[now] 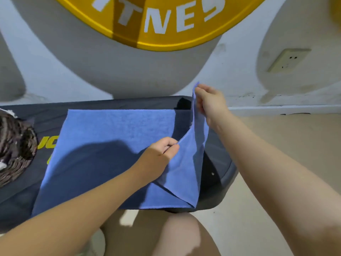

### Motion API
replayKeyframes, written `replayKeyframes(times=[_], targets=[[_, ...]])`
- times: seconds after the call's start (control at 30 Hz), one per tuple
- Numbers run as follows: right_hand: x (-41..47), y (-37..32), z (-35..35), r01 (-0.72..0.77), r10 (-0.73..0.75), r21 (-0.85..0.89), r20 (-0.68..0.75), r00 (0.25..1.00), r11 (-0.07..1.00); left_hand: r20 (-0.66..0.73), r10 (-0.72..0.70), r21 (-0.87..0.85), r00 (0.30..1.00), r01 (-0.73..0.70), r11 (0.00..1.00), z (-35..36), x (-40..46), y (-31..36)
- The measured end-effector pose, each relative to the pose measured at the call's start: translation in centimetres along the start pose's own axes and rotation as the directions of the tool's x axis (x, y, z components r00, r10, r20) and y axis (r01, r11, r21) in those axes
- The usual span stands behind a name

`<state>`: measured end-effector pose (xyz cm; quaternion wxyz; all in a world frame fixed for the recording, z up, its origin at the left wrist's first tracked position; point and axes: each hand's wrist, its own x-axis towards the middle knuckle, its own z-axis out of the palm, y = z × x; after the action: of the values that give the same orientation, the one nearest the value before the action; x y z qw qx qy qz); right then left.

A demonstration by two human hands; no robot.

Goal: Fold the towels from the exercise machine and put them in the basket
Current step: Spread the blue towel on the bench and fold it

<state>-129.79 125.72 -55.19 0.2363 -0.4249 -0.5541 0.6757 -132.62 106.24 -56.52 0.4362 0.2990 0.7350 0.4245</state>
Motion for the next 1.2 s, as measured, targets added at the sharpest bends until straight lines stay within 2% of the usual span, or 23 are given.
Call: replayKeyframes(times=[0.07,0.17,0.27,0.33,0.4,0.47,0.5,0.63,0.73,0.8,0.87,0.93,1.03,1.1,1.17,1.2], targets=[[-0.4,0.1,4.9,0.032,-0.028,-0.068,0.064,0.998,0.997,-0.093,0.008,0.095,0.996,0.001,0.995,-2.8,-1.1,-1.5],[-1.4,1.6,11.1,0.137,-0.095,-0.196,0.211,0.973,0.971,-0.206,-0.018,0.102,0.978,0.040,0.994,-6.2,-2.9,-4.3],[-1.6,3.6,14.4,0.292,-0.136,-0.403,0.373,0.918,0.867,-0.290,-0.077,0.083,0.954,0.105,0.991,-8.5,-4.5,-7.1],[-1.2,5.1,15.0,0.395,-0.081,-0.596,0.483,0.872,0.699,-0.314,-0.103,0.052,0.944,0.125,0.991,-9.4,-5.1,-8.6],[-0.4,6.5,14.8,0.495,-0.018,-0.763,0.538,0.843,0.415,-0.330,-0.135,-0.004,0.934,0.142,0.990,-10.0,-5.3,-9.7],[0.2,7.3,14.1,0.559,0.007,-0.824,0.562,0.827,0.093,-0.333,-0.158,-0.055,0.930,0.148,0.987,-10.3,-5.2,-10.4],[0.5,7.3,13.8,0.568,0.008,-0.823,0.568,0.823,-0.012,-0.335,-0.155,-0.050,0.929,0.147,0.988,-10.4,-5.1,-10.7],[1.1,7.1,12.7,0.608,0.005,-0.756,0.625,0.780,-0.244,-0.314,-0.145,0.069,0.938,0.175,0.982,-10.4,-4.4,-11.4],[1.2,7.4,12.5,0.593,-0.010,-0.705,0.647,0.762,-0.388,-0.274,-0.192,0.074,0.942,0.220,0.973,-10.3,-4.2,-11.2],[1.1,7.2,12.7,0.560,-0.068,-0.721,0.636,0.769,-0.407,-0.259,-0.203,0.048,0.944,0.223,0.974,-10.4,-4.4,-10.9],[0.7,6.6,13.2,0.547,-0.198,-0.762,0.629,0.752,-0.347,-0.231,-0.174,0.034,0.957,0.187,0.982,-10.7,-4.8,-10.6],[-0.1,5.6,14.3,0.580,-0.327,-0.788,0.615,0.718,-0.208,-0.205,-0.108,0.053,0.973,0.121,0.991,-11.2,-5.6,-10.3],[-1.0,3.9,17.4,0.627,-0.341,-0.779,0.587,0.734,0.009,-0.241,-0.017,0.023,0.970,0.023,0.999,-12.1,-6.9,-10.2],[-1.3,3.3,20.1,0.648,-0.307,-0.753,0.594,0.744,0.116,-0.334,-0.005,-0.113,0.943,-0.035,0.993,-13.0,-7.7,-10.1],[-1.7,3.1,22.6,0.669,-0.307,-0.727,0.609,0.732,0.153,-0.415,-0.057,-0.310,0.908,-0.083,0.947,-14.2,-8.6,-10.1],[-1.9,3.3,23.9,0.678,-0.310,-0.710,0.612,0.728,0.190,-0.456,-0.085,-0.357,0.886,-0.095,0.929,-15.0,-9.1,-10.4]])
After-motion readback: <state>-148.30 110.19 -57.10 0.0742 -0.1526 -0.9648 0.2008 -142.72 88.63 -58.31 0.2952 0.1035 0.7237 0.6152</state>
